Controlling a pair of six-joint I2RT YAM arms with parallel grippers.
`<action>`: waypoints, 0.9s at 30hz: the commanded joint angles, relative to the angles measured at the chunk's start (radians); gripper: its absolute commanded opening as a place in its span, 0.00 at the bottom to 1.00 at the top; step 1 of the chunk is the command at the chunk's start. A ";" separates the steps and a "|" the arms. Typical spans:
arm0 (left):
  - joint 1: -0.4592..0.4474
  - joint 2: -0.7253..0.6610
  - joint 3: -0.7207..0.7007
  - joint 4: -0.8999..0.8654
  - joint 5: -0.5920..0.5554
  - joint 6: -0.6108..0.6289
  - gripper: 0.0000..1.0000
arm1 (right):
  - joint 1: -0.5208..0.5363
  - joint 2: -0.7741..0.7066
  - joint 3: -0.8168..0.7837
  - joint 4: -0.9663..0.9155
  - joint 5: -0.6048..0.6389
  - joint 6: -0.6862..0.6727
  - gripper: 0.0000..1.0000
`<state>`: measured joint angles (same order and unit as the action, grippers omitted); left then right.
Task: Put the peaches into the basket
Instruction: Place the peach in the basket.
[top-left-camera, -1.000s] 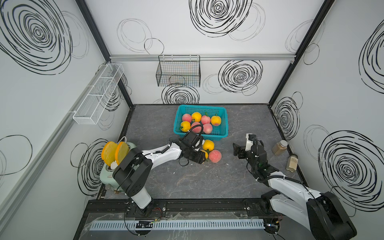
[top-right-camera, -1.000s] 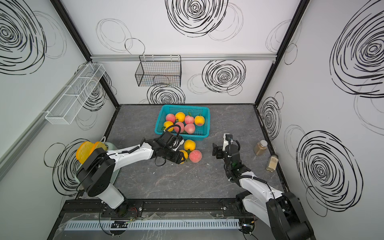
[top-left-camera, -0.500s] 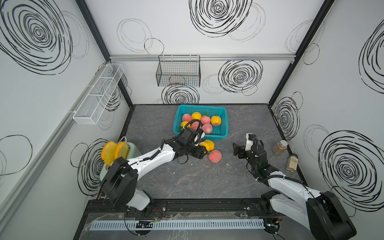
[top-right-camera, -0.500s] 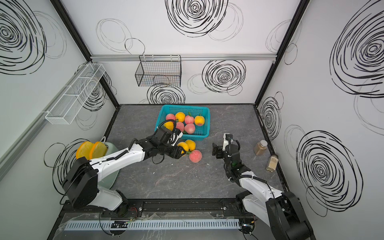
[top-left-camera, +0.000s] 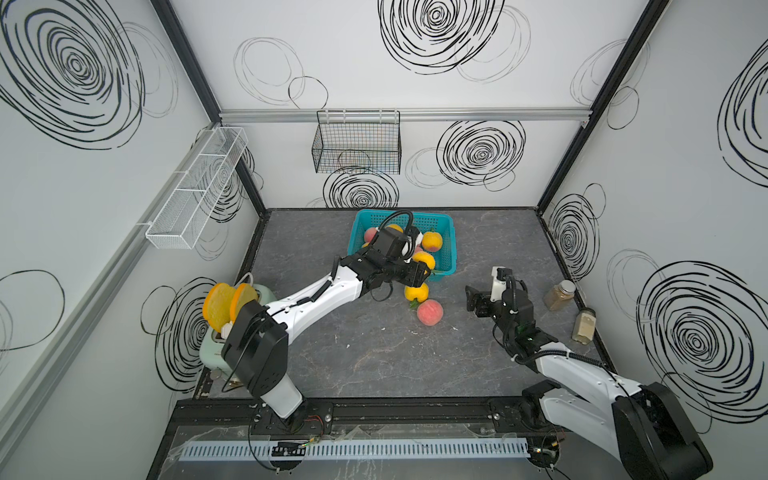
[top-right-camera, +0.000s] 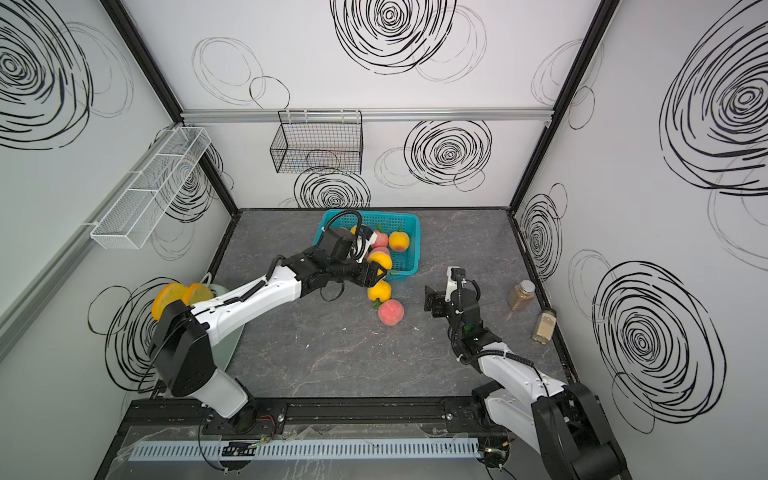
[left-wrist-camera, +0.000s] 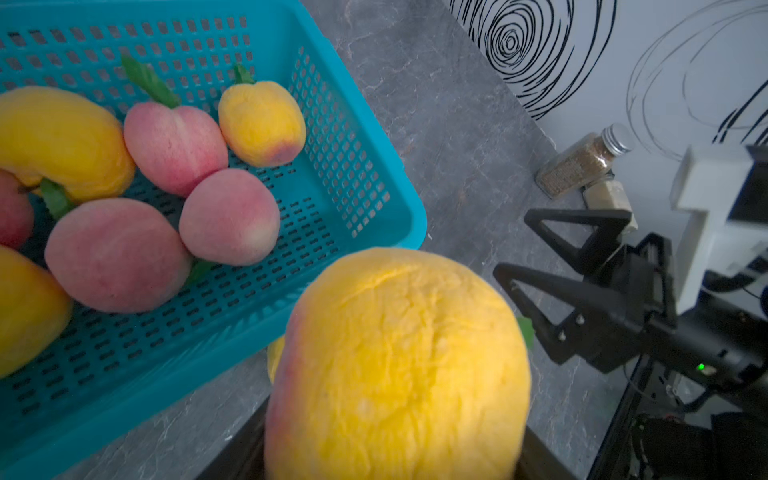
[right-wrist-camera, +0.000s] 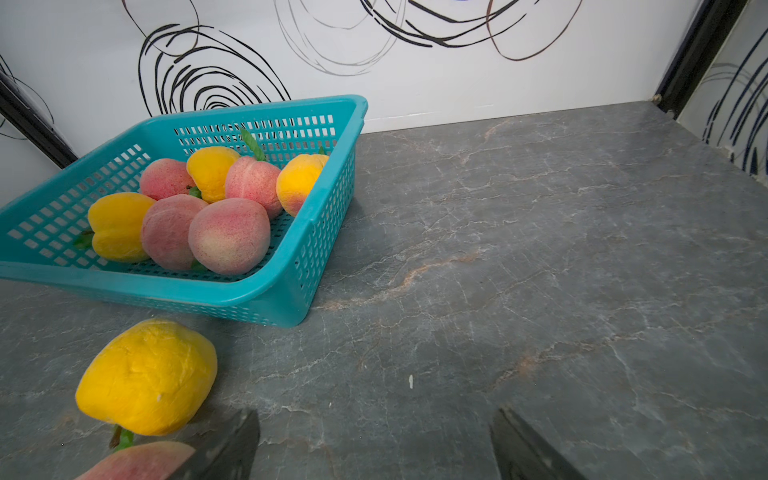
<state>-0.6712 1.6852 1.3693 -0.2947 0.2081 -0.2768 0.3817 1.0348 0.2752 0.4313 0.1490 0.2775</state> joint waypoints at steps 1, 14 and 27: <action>0.008 0.102 0.149 -0.044 -0.010 0.010 0.46 | -0.006 -0.014 0.024 0.017 -0.011 0.009 0.91; 0.060 0.458 0.527 -0.167 0.089 -0.048 0.61 | -0.014 -0.035 0.017 0.013 -0.015 0.013 0.91; 0.065 0.480 0.547 -0.175 0.074 -0.042 0.95 | -0.020 -0.035 0.017 0.018 -0.032 0.017 0.91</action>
<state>-0.6064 2.1990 1.9095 -0.4759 0.2890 -0.3264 0.3676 1.0107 0.2752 0.4297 0.1287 0.2844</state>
